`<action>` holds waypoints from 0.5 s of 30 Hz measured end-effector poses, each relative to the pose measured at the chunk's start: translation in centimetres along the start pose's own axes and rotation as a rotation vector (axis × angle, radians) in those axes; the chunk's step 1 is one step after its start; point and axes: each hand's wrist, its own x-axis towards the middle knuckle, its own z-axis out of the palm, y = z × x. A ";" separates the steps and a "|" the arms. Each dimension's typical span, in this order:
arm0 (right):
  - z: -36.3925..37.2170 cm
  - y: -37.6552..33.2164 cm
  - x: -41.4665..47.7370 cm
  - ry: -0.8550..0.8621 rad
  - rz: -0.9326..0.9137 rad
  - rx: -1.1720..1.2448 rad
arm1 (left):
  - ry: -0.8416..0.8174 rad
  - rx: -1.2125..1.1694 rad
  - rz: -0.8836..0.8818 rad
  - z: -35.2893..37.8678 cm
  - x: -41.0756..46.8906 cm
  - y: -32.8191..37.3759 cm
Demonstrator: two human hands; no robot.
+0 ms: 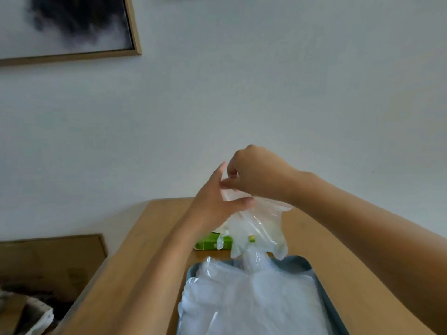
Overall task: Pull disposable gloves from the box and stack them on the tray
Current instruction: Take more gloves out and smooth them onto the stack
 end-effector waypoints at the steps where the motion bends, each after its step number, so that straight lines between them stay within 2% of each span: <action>1: -0.6 -0.5 -0.7 0.002 -0.014 0.001 | 0.062 0.012 0.025 0.2 -0.4 0.4; 3: -1.7 -1.1 -2.0 0.008 -0.029 0.049 | 0.129 -0.031 0.001 0.0 -1.1 0.7; 5: -2.5 -1.3 -3.1 0.003 -0.017 0.123 | 0.111 -0.139 -0.028 -0.5 -2.1 0.5; 8: -3.3 -1.4 -5.0 -0.056 0.056 0.353 | -0.010 -0.283 -0.041 -1.7 -4.1 0.6; 11: -3.2 -0.4 -6.6 -0.113 0.213 0.648 | -0.145 -0.495 -0.108 -2.9 -5.6 0.6; 13: -2.2 0.5 -7.7 -0.124 0.297 0.735 | -0.200 -0.478 -0.191 -3.5 -6.0 0.3; 15: -0.8 1.3 -8.7 -0.142 0.367 0.757 | -0.244 -0.352 -0.285 -3.4 -5.9 -0.1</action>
